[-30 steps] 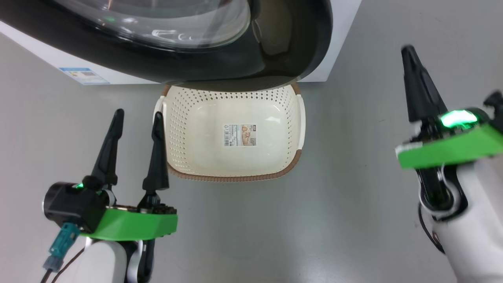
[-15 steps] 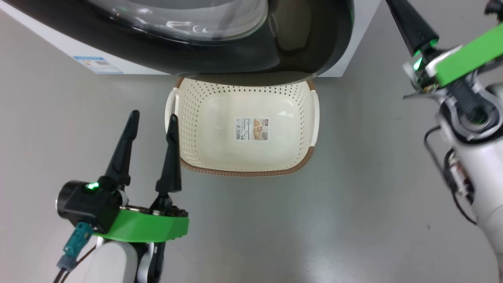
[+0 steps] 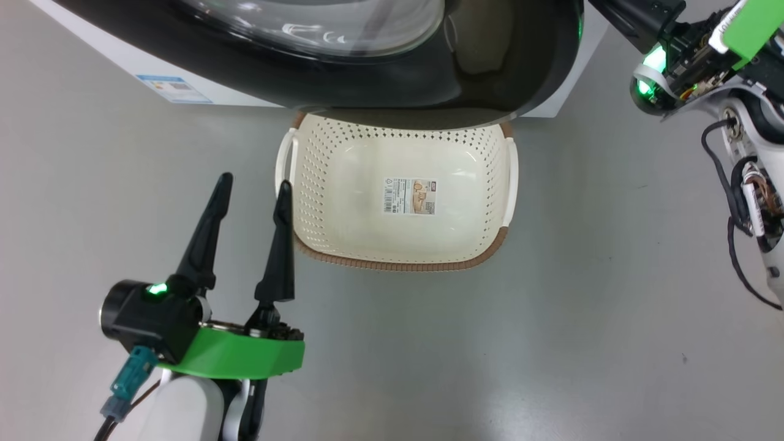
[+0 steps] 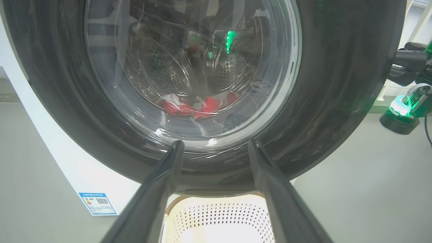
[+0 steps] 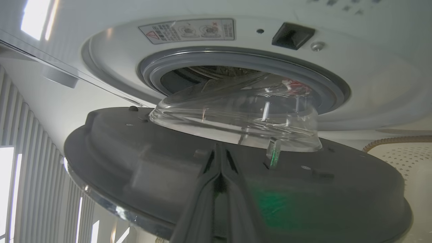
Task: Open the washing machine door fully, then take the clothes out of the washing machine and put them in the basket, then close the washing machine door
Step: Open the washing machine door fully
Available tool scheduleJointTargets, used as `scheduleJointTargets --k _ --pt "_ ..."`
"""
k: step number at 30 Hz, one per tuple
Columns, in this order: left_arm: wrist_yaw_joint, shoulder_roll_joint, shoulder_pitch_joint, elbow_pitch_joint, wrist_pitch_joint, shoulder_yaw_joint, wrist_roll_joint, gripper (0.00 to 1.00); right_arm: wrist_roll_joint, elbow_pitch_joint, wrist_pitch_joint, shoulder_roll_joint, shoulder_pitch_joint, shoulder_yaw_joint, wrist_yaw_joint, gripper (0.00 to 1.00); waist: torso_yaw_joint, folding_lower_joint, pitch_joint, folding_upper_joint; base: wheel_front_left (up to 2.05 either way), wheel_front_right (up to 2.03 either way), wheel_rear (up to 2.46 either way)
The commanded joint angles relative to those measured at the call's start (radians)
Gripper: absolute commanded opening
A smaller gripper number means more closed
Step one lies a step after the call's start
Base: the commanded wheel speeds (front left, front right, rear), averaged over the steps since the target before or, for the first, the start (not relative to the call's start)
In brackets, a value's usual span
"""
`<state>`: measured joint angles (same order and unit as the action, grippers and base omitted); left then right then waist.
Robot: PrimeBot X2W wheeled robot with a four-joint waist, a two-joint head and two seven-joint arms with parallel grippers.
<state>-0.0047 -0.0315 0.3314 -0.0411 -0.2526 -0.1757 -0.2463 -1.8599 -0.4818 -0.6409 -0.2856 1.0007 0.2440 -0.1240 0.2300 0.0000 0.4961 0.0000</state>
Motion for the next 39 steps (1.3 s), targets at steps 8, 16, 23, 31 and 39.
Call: scheduleJointTargets --k 8,16,23,31,39 --pt "0.008 -0.019 0.005 0.015 -0.009 0.054 0.003 1.0 0.061 -0.004 -0.092 0.014 0.023 0.032 -0.007 0.0 0.015 0.0 -0.018 0.0 0.0 0.0 0.0" --pt "0.011 -0.019 -0.018 0.01 -0.009 0.079 0.0 1.0 0.082 0.029 -0.121 0.058 -0.072 -0.001 -0.007 0.0 0.019 0.0 -0.074 0.0 0.0 0.0 0.0" --pt "0.007 -0.019 -0.039 0.001 -0.009 0.087 0.0 1.0 0.105 0.051 -0.14 0.09 -0.149 -0.019 -0.007 0.0 0.029 0.0 -0.128 0.0 0.0 0.0 0.0" --pt "0.006 -0.019 -0.067 -0.008 -0.009 0.099 -0.002 1.0 0.155 0.096 -0.14 0.133 -0.243 -0.025 -0.007 0.0 0.046 0.0 -0.194 0.0 0.0 0.0 0.0" --pt "0.002 -0.019 -0.103 -0.017 -0.009 0.113 0.004 1.0 0.184 0.131 -0.145 0.175 -0.347 -0.021 -0.007 0.0 0.072 0.0 -0.278 0.0 0.0 0.0 0.0"
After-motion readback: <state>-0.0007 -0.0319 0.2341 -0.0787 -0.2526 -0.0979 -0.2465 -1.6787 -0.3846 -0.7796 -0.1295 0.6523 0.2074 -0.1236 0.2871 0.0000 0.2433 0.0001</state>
